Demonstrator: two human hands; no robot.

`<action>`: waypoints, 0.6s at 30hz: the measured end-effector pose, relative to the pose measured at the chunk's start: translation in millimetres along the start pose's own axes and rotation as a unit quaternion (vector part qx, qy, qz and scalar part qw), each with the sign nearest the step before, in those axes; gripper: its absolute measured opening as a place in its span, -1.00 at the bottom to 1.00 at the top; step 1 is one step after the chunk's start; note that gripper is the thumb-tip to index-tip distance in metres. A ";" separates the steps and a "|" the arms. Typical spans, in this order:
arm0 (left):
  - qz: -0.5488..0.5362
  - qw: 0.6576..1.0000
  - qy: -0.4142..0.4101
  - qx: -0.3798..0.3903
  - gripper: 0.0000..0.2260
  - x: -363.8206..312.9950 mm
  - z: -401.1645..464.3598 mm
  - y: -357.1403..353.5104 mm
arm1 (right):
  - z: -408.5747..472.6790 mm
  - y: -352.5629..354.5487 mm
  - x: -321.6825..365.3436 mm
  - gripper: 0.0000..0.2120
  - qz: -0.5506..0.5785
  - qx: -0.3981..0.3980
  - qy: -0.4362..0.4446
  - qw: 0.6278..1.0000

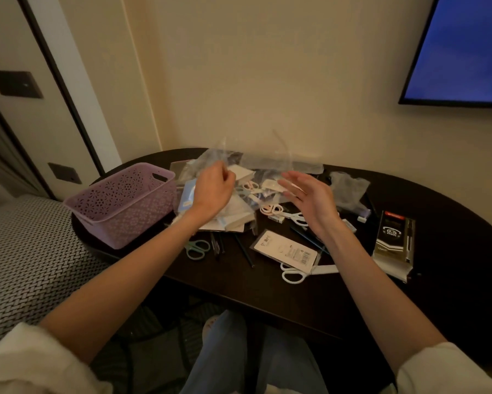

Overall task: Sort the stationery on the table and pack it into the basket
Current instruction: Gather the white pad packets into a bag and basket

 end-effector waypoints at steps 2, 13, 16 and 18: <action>-0.032 0.999 0.016 -0.007 -0.79 7.1 10.2 9.8 | 1.0 10.1 -2.8 -0.80 0.033 -0.083 0.011 0.996; -0.116 0.991 0.069 -0.021 -0.87 30.3 29.0 29.1 | 29.4 -40.5 -88.8 -0.41 -0.562 0.037 -0.094 0.821; -0.129 0.989 0.071 -0.018 -0.88 31.8 30.0 31.7 | 42.8 -62.9 -105.3 -0.25 -0.682 0.067 -0.077 0.724; -0.128 0.989 0.074 -0.017 -0.86 34.7 32.0 34.0 | 49.8 -69.6 -113.0 -0.17 -0.709 0.063 -0.076 0.699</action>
Point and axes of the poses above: each hand's wrist, its own z-axis towards the middle knuckle, its own y-axis out of the back of the hand, x = y × z, the point moved 10 cm from there along z, towards the middle knuckle, and after that the axes turned 6 degrees about x, right-handed, at the moved point
